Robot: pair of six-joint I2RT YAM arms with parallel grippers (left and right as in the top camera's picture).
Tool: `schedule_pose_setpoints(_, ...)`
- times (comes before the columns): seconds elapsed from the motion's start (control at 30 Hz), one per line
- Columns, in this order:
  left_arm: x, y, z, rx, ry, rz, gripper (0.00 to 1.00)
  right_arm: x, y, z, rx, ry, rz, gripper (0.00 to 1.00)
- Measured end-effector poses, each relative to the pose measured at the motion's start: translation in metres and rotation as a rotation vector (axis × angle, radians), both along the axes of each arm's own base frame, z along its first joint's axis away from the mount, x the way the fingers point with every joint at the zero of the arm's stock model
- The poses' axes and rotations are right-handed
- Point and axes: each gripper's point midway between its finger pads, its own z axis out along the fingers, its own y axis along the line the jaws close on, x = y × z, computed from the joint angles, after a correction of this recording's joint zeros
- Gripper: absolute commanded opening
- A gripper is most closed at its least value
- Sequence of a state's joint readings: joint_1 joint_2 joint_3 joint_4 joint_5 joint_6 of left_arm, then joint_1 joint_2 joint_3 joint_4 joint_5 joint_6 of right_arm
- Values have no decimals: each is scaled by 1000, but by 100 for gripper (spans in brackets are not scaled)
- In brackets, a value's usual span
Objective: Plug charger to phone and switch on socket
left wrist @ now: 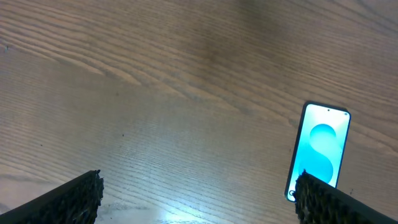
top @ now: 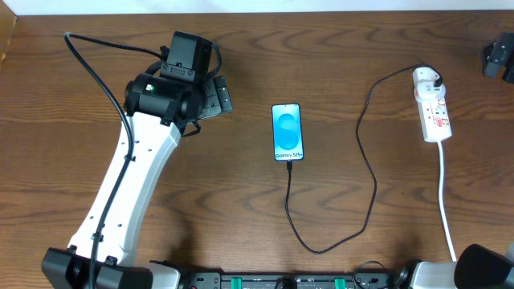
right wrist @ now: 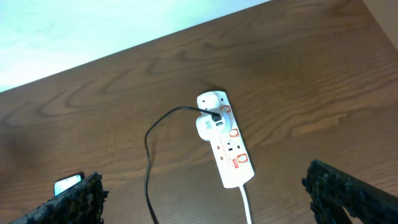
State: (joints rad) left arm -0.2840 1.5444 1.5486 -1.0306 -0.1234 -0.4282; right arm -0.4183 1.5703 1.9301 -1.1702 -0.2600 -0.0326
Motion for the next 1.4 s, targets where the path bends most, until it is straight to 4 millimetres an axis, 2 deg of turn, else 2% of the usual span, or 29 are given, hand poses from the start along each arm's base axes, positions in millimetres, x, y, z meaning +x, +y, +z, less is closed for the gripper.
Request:
schedule_pose_setpoints(0.13, -3, -1, -3, 5, 7, -4, 98, 0, 0, 0, 0, 0, 0, 99)
schedule_pose_setpoints(0.23, -13, -3, -11, 14, 27, -19, 98, 0, 0, 0, 0, 0, 0, 99)
schedule_pose_setpoints(0.4, -40, -7, -20, 20, 41, -56, 98, 0, 0, 0, -1, 1, -2, 99)
schedule_pose_setpoints(0.57, -69, 2, -26, 3, -11, -59, 98, 0, -1, 0, -3, 2, -3, 99)
schedule_pose_setpoints(0.8, -85, 11, -33, -51, -234, -47, 98, 0, -1, 0, -4, 2, -5, 99)
schedule_pose_setpoints(0.97, -96, 25, -28, -83, -451, -11, 98, 0, -1, 0, -4, 3, -5, 99)
schedule_pose_setpoints(1.17, -115, 46, -22, -112, -658, 56, 98, 0, -1, 0, -4, 2, -5, 99)
schedule_pose_setpoints(1.4, -127, 77, -14, -130, -869, 174, 98, 0, -1, 0, -4, 2, -5, 99)
